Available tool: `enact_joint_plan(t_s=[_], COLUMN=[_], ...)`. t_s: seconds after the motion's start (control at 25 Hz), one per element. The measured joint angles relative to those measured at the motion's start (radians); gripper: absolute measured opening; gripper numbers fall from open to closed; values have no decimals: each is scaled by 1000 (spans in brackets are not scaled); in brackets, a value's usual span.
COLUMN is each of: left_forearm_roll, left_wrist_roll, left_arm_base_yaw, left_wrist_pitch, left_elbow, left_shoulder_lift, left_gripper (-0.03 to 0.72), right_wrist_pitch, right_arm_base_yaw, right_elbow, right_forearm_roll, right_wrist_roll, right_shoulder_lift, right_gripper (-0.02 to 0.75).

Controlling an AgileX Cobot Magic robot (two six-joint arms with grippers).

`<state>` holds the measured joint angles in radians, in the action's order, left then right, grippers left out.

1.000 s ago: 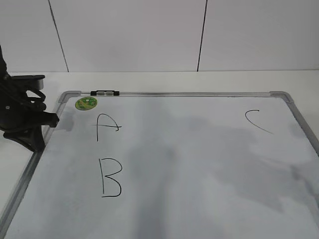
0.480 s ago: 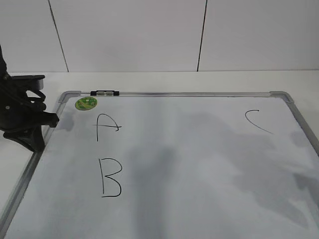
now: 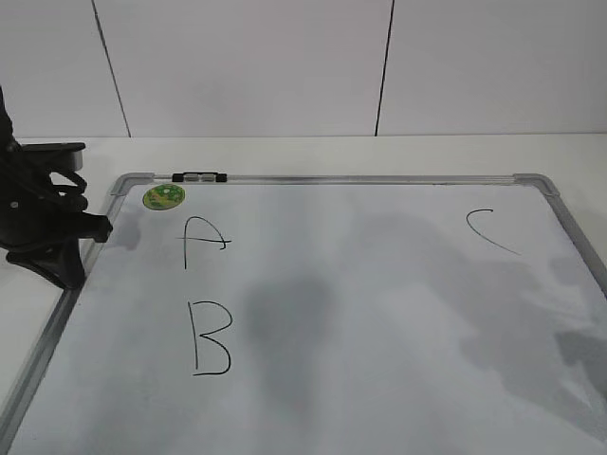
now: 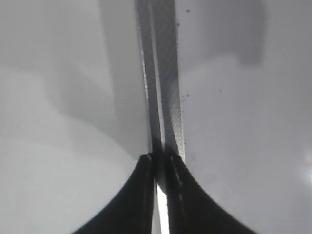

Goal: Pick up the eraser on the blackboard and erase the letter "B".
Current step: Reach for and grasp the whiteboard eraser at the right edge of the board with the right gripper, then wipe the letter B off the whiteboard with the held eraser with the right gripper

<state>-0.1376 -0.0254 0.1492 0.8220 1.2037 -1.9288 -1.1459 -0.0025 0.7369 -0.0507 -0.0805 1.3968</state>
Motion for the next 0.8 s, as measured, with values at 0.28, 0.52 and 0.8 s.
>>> enact_joint_plan(t_s=[0.28, 0.52, 0.8], left_forearm_roll=[0, 0, 0], left_wrist_roll=[0, 0, 0], left_arm_base_yaw=[0, 0, 0], left_wrist_pitch=[0, 0, 0], left_elbow=[0, 0, 0], left_shoulder_lift=[0, 0, 0], left_gripper=[23, 22, 22], right_wrist_pitch=[15, 17, 17], right_arm_base_yaw=[0, 2, 2], right_elbow=[6, 9, 9], right_forearm_roll=[0, 9, 10], right_wrist_roll=[-1, -1, -1], right_shoulder_lift=[46, 60, 66], right_gripper=[618, 619, 619])
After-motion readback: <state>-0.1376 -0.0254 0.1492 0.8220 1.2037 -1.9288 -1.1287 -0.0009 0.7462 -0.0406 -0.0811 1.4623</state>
